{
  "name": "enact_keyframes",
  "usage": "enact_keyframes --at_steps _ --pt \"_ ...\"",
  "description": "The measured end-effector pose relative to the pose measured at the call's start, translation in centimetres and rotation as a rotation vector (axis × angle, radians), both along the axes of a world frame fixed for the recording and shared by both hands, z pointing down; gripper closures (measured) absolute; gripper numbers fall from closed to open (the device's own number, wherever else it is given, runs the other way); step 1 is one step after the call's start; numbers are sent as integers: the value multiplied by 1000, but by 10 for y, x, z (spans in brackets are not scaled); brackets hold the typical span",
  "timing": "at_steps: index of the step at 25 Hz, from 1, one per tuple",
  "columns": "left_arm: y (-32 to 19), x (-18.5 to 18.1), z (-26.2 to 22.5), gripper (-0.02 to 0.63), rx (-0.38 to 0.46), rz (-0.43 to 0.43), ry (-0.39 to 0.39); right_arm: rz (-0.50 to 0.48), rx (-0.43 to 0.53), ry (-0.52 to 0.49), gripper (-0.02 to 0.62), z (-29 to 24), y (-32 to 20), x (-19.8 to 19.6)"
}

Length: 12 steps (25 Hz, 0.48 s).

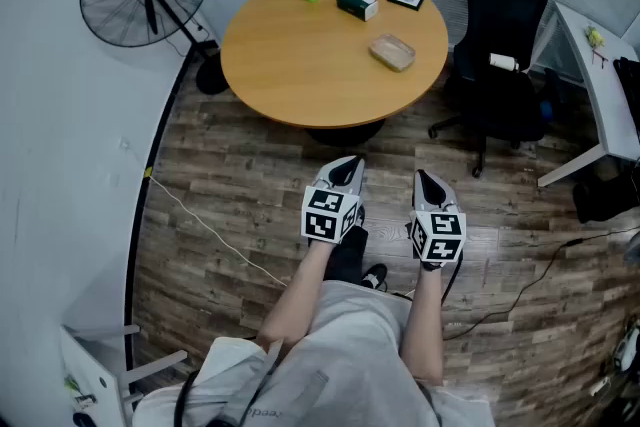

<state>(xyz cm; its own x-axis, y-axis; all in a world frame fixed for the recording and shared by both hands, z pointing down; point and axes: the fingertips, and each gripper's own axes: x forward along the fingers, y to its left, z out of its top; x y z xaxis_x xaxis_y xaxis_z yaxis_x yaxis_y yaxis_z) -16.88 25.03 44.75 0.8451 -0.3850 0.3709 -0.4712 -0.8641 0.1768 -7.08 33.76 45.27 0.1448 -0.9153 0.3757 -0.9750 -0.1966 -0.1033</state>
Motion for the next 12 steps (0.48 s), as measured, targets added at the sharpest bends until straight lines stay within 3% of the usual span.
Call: enact_keyframes --at_steps 12 --pt "0 -1 6 600 1 26 28 -2 29 -36 597 4 -5 -2"
